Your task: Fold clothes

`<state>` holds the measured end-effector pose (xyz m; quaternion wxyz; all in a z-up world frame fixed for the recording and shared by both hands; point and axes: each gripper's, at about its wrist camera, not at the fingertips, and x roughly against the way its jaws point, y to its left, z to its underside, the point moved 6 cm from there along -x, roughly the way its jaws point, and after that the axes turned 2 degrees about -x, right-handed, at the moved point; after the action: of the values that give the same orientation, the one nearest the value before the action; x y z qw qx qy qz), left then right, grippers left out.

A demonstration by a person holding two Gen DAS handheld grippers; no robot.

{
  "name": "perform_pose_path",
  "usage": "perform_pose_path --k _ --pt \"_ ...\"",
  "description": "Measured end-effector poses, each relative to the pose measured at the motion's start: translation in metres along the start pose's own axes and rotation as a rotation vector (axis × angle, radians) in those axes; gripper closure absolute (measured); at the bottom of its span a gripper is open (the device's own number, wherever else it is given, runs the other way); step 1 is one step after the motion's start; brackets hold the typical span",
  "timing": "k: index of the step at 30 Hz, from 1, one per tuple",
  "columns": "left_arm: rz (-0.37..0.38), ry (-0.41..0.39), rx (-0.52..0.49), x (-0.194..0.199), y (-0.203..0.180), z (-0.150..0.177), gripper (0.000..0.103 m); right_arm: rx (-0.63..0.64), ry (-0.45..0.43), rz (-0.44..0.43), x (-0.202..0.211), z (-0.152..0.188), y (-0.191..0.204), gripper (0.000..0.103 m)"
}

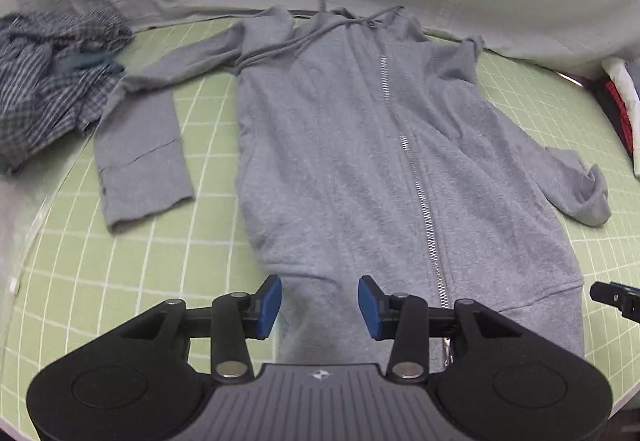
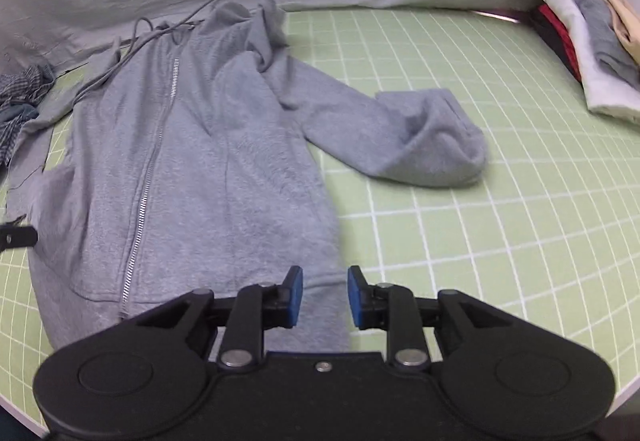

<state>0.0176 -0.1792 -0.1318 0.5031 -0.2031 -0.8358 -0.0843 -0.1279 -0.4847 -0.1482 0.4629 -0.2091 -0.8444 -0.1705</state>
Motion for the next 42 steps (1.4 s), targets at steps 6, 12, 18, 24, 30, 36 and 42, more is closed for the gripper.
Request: perform_pose_path --k 6,12,18,24,30,36,42 --pt "-0.072 0.029 0.283 -0.003 0.068 0.023 0.036 -0.002 0.010 0.028 0.005 0.022 -0.011 0.039" --pt "-0.118 0.063 0.252 -0.015 0.083 0.030 0.027 -0.004 0.008 0.115 -0.001 0.025 -0.015 0.014" --pt "-0.046 0.031 0.153 -0.025 0.059 0.015 0.026 -0.039 0.037 0.116 -0.007 0.028 -0.016 0.013" --pt "0.045 -0.025 0.028 -0.032 0.021 -0.009 0.026 -0.050 0.053 0.120 -0.007 0.033 -0.017 0.013" --pt "0.151 0.008 -0.016 -0.054 -0.013 -0.020 0.025 -0.041 0.060 0.132 -0.004 0.040 -0.020 0.013" --pt "0.152 0.040 -0.064 -0.053 -0.038 -0.014 0.052 -0.055 0.061 0.155 0.002 0.047 -0.030 0.013" --pt "0.157 0.025 0.055 -0.027 -0.012 -0.003 0.093 -0.095 0.053 0.143 0.003 0.047 -0.037 0.013"
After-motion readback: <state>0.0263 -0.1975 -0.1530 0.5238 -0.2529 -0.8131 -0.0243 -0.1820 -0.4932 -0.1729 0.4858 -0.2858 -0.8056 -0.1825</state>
